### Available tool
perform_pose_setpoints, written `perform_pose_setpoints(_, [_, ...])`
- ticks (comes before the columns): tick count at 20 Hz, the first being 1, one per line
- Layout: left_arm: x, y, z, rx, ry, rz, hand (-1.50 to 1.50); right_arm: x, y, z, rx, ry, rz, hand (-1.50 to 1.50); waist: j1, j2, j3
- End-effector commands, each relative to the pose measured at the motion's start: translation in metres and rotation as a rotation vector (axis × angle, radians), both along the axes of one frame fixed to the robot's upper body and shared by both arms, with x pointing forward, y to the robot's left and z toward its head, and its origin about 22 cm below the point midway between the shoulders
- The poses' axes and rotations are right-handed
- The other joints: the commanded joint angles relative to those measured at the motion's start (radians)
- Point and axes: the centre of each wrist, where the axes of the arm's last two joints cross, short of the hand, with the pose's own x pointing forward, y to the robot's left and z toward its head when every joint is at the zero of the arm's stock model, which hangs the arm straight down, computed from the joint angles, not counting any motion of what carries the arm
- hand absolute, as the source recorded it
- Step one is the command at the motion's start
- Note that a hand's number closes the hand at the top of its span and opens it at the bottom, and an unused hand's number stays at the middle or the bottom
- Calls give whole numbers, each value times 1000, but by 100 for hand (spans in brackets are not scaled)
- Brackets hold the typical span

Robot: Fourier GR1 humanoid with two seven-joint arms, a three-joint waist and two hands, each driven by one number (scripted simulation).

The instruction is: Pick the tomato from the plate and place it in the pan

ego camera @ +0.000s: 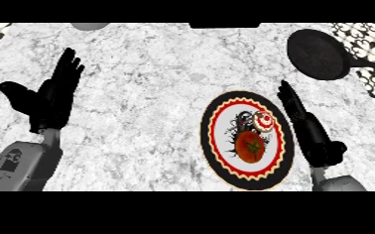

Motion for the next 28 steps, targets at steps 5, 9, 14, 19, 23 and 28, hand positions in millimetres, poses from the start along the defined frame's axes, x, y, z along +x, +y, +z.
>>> perform_pose_setpoints(5, [10,-17,16,82,-83,-94,0,17,47,31,-34,-96,798,150,129,13,33])
perform_pose_setpoints(9, [2,-12,0,72,-46,-67,0,40,-1,59,-44,-437,850,-150,66,5,34])
perform_pose_setpoints(14, [2,-1,5,81,-47,-59,0,52,-90,64,-115,-654,739,-150,53,6,33])
perform_pose_setpoints(19, [-2,-24,-8,65,-37,-67,0,63,-142,137,-317,-677,828,-150,51,4,29])
perform_pose_setpoints(23, [-6,-19,-1,72,-34,-76,0,59,-153,166,-580,-658,879,-150,55,-1,28])
perform_pose_setpoints(28, [11,-18,5,71,-37,-27,0,58,-125,194,-631,-666,911,-150,31,-4,26])
